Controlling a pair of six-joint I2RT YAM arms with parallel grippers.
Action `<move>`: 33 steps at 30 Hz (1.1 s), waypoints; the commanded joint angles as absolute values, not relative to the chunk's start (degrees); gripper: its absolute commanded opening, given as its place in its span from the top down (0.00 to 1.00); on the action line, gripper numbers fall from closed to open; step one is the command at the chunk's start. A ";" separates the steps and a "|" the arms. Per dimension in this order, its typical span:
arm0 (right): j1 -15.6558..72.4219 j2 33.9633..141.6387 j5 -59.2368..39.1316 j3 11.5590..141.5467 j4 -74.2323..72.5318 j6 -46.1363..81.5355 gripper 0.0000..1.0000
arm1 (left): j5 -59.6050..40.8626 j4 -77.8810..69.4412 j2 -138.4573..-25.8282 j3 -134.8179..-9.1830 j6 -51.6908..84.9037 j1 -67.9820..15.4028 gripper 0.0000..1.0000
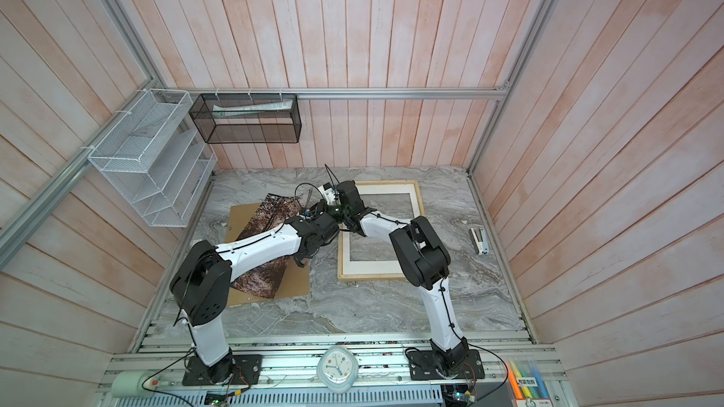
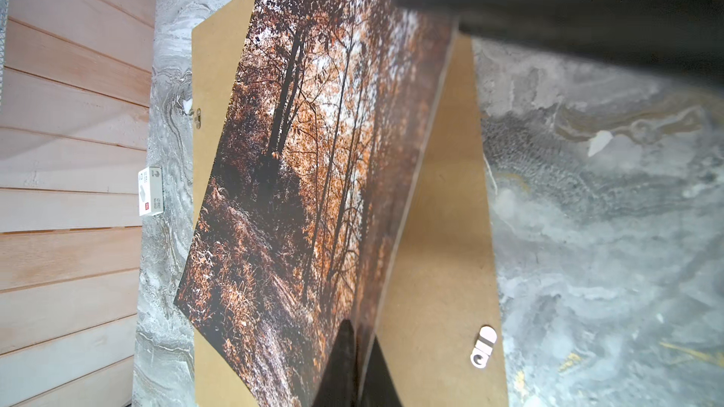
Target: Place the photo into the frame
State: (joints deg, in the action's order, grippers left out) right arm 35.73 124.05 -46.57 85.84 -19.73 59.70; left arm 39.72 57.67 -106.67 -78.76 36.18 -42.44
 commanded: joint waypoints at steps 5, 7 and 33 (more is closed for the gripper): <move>33.18 118.70 -45.17 82.55 -20.26 56.73 0.69 | 41.28 59.11 -106.28 -80.68 35.61 -42.36 0.94; 32.12 117.41 -44.70 81.24 -19.83 56.00 0.67 | 41.06 58.55 -105.84 -80.53 35.04 -42.36 0.94; 17.16 100.31 -39.51 61.47 -19.00 52.39 0.67 | 31.93 55.63 -97.14 -85.53 24.77 -42.10 1.00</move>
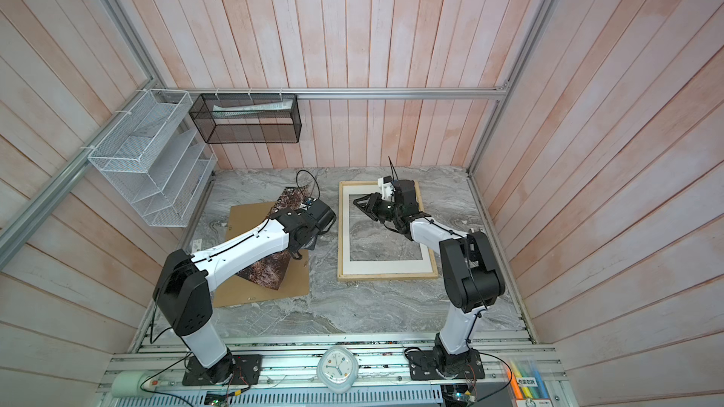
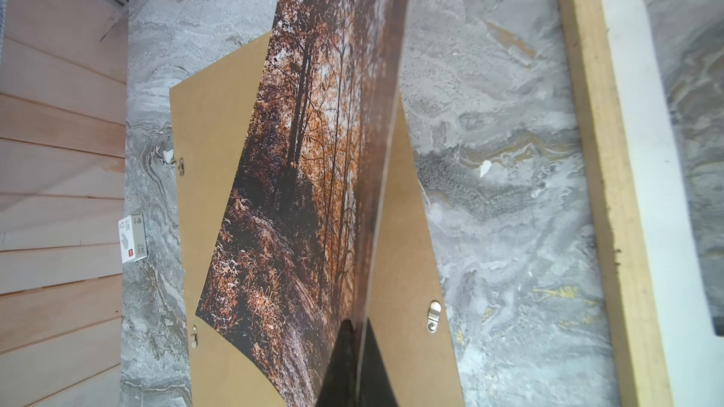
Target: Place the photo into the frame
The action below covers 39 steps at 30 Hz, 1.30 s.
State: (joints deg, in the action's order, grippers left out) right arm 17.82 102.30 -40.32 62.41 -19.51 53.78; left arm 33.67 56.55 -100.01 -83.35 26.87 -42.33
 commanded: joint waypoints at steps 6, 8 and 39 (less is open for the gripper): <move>15.39 98.86 -39.17 60.19 -17.94 51.42 0.68 | 27.55 53.64 -92.68 -87.13 21.28 -42.19 1.00; 14.90 98.53 -39.25 59.73 -17.77 51.20 0.68 | 25.49 52.97 -91.41 -87.77 20.50 -42.19 1.00; 13.36 97.38 -41.20 57.80 -16.67 47.85 0.56 | -11.76 35.47 -86.00 -80.97 25.49 -25.91 1.00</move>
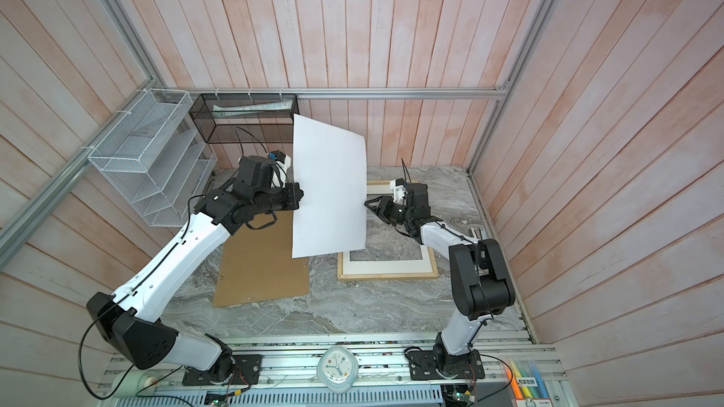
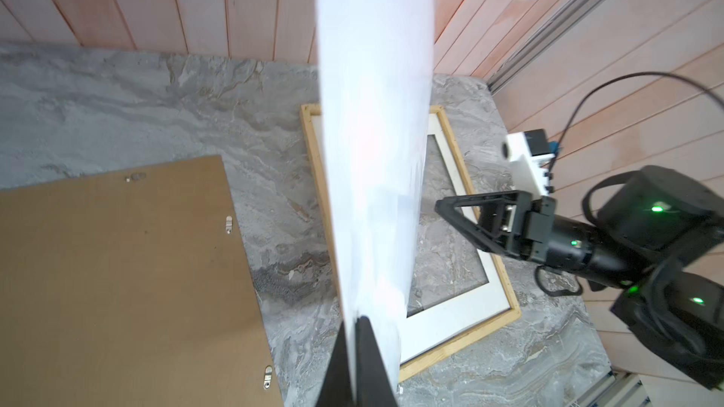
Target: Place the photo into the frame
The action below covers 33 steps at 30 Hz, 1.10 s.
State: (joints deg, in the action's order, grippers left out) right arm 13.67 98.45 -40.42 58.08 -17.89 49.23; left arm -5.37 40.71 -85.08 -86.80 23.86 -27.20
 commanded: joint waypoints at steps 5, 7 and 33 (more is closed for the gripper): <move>13.40 97.73 -40.23 57.24 -15.16 46.60 0.56 | -12.95 31.87 -87.49 -72.20 24.09 -22.98 1.00; 13.42 98.03 -39.76 57.25 -14.31 45.83 0.55 | -12.71 31.02 -88.43 -69.88 23.42 -21.92 1.00; 21.16 110.67 -29.14 67.33 3.25 32.87 0.52 | 10.02 31.43 -103.60 -69.98 12.89 -21.01 1.00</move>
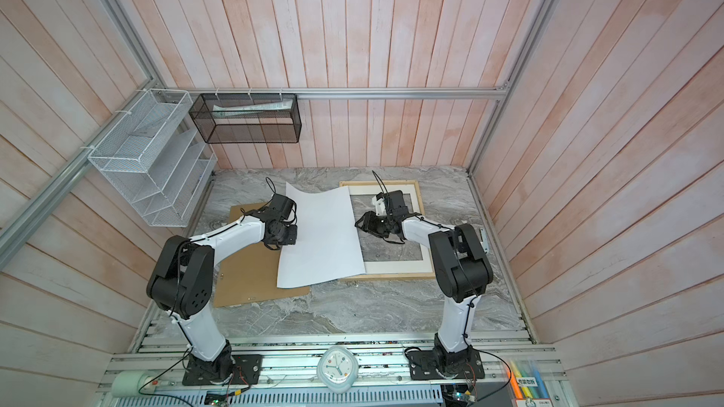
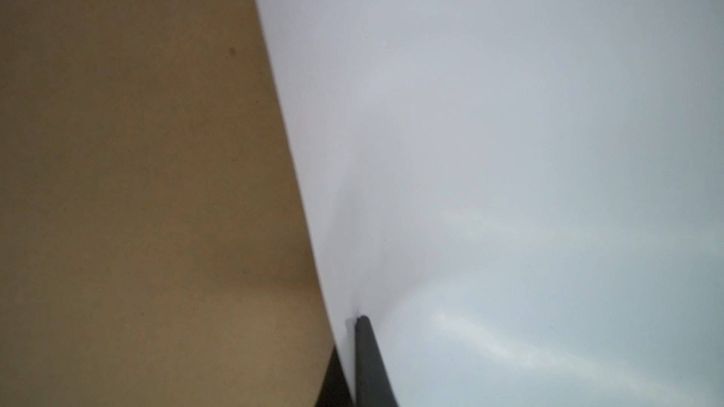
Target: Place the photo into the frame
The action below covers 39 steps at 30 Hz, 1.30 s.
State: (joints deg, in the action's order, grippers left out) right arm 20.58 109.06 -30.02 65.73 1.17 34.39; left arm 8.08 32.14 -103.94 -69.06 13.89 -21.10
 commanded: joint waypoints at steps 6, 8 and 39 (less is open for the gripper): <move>22.36 113.40 -31.83 68.70 1.99 33.39 0.52 | 8.26 30.10 -102.61 -69.66 12.80 -21.01 1.00; 22.54 114.38 -32.70 68.76 1.02 33.86 0.53 | 7.41 29.81 -102.58 -69.60 12.43 -21.01 1.00; 21.48 107.79 -31.23 70.31 7.10 28.31 1.00 | -2.67 29.34 -97.51 -73.50 15.50 -21.01 1.00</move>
State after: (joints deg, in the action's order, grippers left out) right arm 22.11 111.70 -33.85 68.42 2.24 31.62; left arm 0.97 30.00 -100.38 -70.61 14.20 -21.10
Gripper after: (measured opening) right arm 0.043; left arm 0.047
